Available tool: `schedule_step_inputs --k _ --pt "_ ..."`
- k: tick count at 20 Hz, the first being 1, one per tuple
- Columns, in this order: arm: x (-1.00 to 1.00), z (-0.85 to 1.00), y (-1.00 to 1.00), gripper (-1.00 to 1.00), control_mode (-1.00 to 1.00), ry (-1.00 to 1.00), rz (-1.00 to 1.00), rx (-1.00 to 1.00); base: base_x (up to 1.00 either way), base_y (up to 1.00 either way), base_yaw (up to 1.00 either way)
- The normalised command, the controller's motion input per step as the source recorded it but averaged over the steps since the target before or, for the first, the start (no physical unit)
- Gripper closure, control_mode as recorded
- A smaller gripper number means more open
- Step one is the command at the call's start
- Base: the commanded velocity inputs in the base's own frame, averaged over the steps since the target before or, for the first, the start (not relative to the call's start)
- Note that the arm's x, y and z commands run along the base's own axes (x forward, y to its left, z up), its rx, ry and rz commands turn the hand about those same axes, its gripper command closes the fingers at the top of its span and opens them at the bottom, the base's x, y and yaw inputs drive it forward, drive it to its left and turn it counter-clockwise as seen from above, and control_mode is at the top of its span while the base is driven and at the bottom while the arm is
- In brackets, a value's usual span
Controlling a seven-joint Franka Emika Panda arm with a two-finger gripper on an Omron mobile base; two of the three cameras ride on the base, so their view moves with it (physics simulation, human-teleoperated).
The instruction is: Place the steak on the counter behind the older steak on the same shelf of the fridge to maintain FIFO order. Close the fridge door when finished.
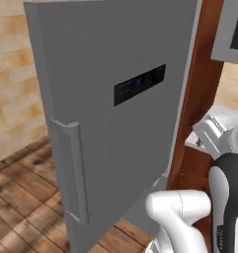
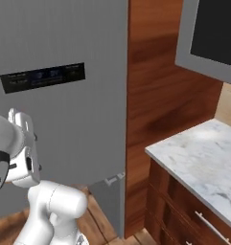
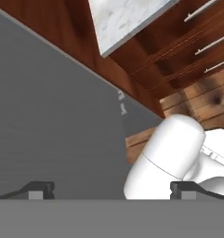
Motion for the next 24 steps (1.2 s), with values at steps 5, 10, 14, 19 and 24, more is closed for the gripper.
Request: schedule_step_inputs --k 5,10,14,19,24 --pt "0.00 0.00 0.00 -1.00 1.00 0.00 0.00 0.00 0.52 0.00 0.27" --pt "0.00 0.00 -0.06 -1.00 -1.00 -0.06 0.07 0.00 0.16 -0.02 0.14" --pt "0.44 0.00 -0.02 -1.00 -1.00 -0.20 0.10 0.00 0.00 0.00 0.00" --pt "0.92 0.00 0.24 -1.00 -1.00 -0.14 0.00 -0.02 0.00 0.00 0.00" --pt "0.72 0.00 0.35 -1.00 -1.00 -0.13 0.00 -0.03 0.00 0.00 0.00"
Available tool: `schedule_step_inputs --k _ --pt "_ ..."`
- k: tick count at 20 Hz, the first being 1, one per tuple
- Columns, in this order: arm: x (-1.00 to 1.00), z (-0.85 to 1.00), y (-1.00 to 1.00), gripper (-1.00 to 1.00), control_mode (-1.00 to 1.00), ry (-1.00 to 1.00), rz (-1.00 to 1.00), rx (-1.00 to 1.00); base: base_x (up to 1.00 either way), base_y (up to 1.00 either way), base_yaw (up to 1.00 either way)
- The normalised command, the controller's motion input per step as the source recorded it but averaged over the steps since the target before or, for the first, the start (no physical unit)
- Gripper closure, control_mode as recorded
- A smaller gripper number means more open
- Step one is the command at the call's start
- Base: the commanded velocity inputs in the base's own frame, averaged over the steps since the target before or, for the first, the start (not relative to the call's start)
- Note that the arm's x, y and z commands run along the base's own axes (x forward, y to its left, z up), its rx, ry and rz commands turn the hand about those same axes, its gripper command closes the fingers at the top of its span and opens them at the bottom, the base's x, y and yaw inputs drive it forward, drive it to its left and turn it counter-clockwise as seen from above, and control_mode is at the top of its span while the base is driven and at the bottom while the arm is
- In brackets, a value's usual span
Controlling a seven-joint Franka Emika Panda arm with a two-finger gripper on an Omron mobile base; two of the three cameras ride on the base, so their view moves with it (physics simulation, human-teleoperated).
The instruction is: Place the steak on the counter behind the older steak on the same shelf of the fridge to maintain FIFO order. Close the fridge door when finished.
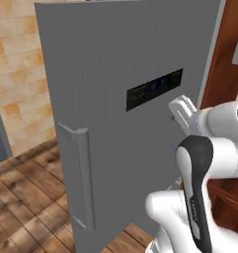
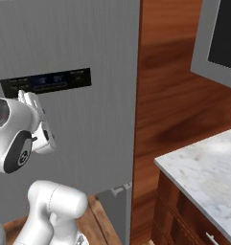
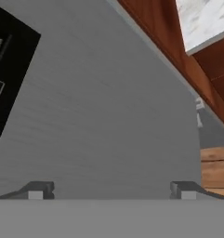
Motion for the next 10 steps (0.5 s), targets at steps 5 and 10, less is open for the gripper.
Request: schedule_step_inputs --k 5,10 --pt "0.63 0.00 0.22 -1.00 -1.00 -0.11 0.00 -0.01 0.00 0.00 0.00" --pt "0.63 0.00 0.24 -1.00 -1.00 -0.10 0.00 -0.01 0.00 0.00 0.00"
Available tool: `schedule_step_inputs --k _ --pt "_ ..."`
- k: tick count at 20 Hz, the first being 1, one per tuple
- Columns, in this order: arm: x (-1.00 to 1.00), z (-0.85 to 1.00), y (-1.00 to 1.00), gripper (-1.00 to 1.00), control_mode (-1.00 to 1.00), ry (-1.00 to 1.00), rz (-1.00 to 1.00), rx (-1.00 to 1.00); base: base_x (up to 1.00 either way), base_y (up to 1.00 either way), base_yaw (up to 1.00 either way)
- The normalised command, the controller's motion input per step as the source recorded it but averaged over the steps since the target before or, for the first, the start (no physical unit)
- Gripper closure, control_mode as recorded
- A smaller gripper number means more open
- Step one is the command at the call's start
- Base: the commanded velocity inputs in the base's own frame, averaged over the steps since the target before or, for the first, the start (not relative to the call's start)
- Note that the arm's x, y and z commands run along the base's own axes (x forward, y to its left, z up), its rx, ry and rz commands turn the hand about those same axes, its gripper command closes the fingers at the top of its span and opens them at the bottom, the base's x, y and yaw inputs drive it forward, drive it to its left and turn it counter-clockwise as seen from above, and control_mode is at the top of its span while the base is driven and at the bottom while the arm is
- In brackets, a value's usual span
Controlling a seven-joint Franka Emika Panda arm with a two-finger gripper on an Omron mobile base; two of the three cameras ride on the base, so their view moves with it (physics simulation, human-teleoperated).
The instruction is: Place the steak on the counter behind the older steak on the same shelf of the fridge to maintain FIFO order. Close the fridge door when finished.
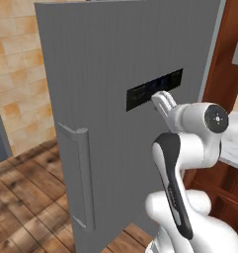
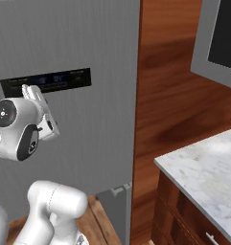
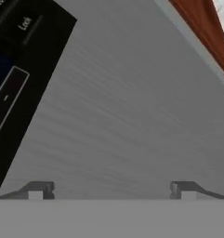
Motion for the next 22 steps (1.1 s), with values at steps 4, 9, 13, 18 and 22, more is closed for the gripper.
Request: schedule_step_inputs --k 4,9,13,18,22 --pt "0.69 0.00 0.32 -1.00 -1.00 -0.11 -0.01 -0.01 0.00 0.00 0.00" --pt "0.76 0.00 0.39 -1.00 -1.00 -0.09 -0.06 -0.02 0.00 0.00 0.00" --pt "0.80 0.00 0.35 -1.00 -1.00 -0.08 -0.09 -0.03 0.00 0.00 0.00" --pt "0.92 0.00 0.28 -1.00 -1.00 -0.07 -0.12 -0.04 0.00 0.00 0.00" --pt "0.87 0.00 0.16 -1.00 -1.00 -0.09 -0.15 -0.06 0.00 0.00 0.00"
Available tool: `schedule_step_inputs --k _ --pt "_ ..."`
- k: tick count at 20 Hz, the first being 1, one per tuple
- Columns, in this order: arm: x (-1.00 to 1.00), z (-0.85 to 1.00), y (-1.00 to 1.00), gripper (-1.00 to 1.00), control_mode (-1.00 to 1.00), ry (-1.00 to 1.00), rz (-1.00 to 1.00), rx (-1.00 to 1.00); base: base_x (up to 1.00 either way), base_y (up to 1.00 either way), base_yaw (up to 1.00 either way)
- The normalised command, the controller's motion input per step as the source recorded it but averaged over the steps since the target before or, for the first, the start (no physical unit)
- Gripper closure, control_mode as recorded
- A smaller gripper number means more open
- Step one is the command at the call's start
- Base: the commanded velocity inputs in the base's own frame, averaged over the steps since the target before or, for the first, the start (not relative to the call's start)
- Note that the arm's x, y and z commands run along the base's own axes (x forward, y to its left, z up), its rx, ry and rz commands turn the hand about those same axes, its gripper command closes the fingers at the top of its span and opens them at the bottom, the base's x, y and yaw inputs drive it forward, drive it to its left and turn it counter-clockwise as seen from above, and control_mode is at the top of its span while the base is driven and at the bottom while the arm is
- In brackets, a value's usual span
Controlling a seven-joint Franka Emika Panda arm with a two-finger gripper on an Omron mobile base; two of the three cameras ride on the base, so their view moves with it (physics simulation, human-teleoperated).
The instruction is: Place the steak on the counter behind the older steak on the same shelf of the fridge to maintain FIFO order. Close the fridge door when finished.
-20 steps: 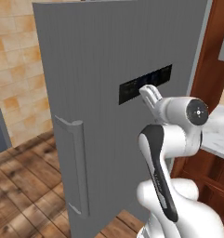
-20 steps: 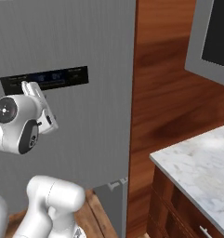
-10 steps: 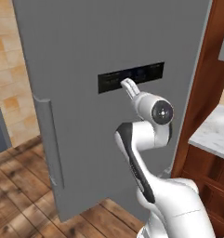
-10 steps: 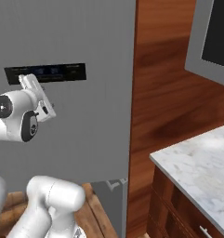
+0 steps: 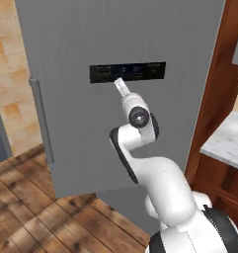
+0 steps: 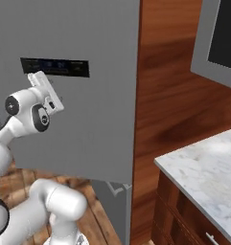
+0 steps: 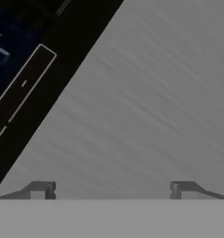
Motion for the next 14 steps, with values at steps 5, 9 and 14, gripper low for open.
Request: schedule_step_inputs --k 5,9,14 --pt "0.77 0.00 0.07 -1.00 -1.00 -0.09 -0.17 -0.05 0.00 0.00 0.00" --pt "0.58 0.00 0.00 -1.00 -1.00 -0.11 -0.19 -0.06 0.00 0.00 0.00" --pt "0.41 0.02 0.00 -1.00 -1.00 -0.12 -0.21 -0.07 0.00 0.00 0.00"
